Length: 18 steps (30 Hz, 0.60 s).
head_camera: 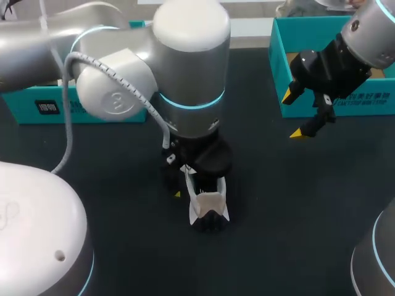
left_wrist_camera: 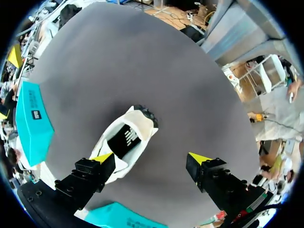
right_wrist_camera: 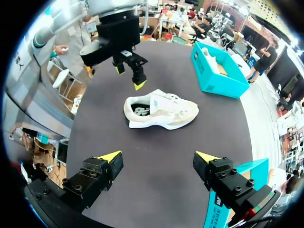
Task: Take the shoe out of the shoebox, open the shoe tongue, remove and reinsert the insole, then place the shoe into the shoebox
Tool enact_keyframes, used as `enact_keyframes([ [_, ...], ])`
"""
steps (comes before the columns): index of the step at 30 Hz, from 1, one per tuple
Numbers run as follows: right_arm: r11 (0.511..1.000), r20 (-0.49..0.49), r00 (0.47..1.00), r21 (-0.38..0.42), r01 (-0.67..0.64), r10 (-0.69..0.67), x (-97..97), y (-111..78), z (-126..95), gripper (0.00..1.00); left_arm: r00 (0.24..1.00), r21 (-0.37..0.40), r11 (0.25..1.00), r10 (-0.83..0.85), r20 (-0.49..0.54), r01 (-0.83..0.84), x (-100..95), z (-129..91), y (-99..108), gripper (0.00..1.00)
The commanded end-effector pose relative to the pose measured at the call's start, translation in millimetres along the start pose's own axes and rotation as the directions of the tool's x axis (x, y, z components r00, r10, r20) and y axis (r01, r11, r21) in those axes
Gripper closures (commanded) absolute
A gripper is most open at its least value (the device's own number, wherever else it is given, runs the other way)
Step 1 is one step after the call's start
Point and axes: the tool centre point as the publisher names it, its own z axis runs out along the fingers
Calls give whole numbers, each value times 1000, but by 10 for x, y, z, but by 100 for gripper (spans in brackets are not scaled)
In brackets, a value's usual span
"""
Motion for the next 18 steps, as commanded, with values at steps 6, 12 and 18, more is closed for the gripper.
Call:
enact_keyframes([
  [6, 1000, -2, 1000, 3, 0, 0, -9, 8, 11, 0, 896, 11, 896, -445, 12, 445, 107, -22, 25, 0],
  [12, 1000, -2, 1000, 3, 0, 0, -9, 8, 11, 0, 897, -47, 896, -441, 32, 442, 107, 66, -32, 0],
  [18, 1000, -2, 1000, 3, 0, 0, -9, 8, 11, 0, 854, -59, 852, -518, 53, 520, 110, 349, -229, 0],
])
